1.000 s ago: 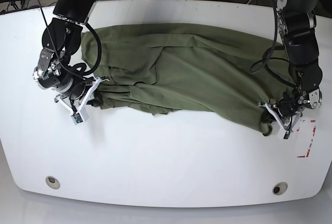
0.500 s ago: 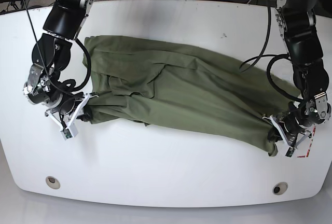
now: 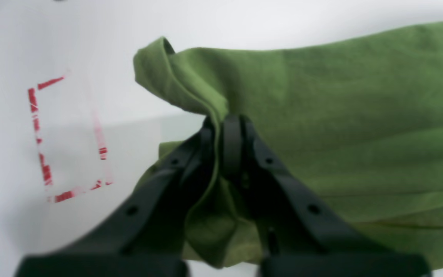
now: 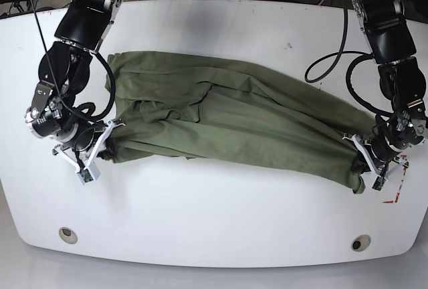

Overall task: Fold the T-shirt properly
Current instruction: 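Lift the held shirt edge with both grippers and pull it toward the robot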

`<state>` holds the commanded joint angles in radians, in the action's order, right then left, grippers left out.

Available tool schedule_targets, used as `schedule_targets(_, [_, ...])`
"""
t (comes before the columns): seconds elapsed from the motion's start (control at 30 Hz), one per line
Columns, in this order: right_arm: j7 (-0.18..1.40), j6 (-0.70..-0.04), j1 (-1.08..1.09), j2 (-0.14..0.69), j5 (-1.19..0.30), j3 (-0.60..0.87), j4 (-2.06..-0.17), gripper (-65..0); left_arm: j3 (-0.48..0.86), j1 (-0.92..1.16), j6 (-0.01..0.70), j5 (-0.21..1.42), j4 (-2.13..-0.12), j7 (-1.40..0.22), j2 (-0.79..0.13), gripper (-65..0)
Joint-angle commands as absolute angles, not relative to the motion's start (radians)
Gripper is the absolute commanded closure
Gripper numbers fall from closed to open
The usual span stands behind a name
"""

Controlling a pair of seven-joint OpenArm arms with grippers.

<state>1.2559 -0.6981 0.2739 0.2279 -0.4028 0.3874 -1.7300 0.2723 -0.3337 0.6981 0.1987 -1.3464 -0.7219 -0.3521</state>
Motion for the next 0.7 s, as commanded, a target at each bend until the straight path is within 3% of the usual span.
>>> schedule_targets(0.7, [1.194, -0.698, 0.292, 0.237, -0.435, 0.386, -1.627, 0.0, 0.271, -0.386, 0.698, 0.2, -1.356, -0.722, -0.372, 0.0])
